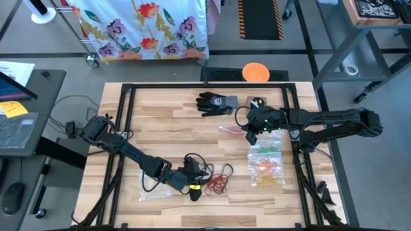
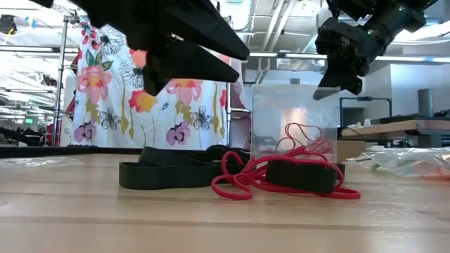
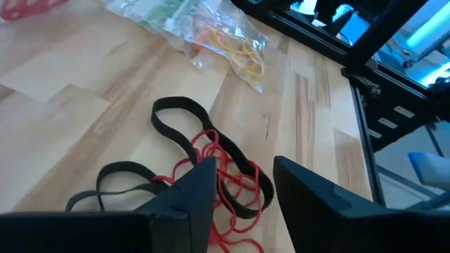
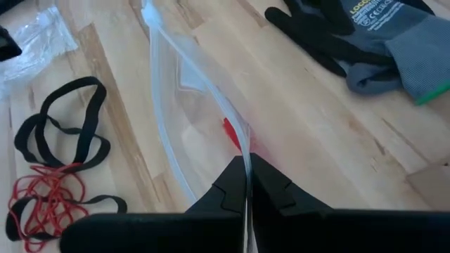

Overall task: Sort rubber bands
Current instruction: Put the red rubber band into the transparent zip bag

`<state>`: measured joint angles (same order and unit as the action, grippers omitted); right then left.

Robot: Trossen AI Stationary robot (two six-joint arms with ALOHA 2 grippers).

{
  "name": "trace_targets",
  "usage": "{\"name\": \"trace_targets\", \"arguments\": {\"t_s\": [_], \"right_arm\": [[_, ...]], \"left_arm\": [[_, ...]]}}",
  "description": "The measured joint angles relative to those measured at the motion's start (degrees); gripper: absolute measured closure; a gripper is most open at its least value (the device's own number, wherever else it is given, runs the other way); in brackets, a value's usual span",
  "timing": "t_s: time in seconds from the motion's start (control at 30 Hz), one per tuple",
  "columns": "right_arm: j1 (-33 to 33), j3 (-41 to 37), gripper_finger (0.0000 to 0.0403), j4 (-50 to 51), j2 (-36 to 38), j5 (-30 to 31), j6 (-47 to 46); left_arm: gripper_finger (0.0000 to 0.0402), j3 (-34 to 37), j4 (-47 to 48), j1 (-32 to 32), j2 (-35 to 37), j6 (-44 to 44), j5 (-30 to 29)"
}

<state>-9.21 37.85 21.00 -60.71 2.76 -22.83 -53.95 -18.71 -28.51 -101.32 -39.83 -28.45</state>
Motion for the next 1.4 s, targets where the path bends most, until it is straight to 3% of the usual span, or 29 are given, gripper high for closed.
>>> {"name": "trace_targets", "arguments": {"t_s": [0.23,0.53,0.8,1.4], "right_arm": [[0.6,0.0,0.0391,0.0,0.0,0.0,-0.2],[1.1,0.0,0.0391,-0.5,0.0,0.0,-0.2],[1.7,0.0,0.0391,-0.3,0.0,0.0,-1.6],[2.1,0.0,0.0391,-0.6,0.0,0.0,-1.7]], "left_arm": [[0.0263,0.0,-0.4,-4.8,-0.7,-2.7,-9.7],[0.0263,-6.2,-1.0,-6.6,-11.6,-3.8,-15.1],[0.0263,-12.7,16.8,-6.4,-12.3,-8.1,-19.7],[0.0263,-13.1,16.6,-3.9,-16.1,-9.2,-12.9]]}}
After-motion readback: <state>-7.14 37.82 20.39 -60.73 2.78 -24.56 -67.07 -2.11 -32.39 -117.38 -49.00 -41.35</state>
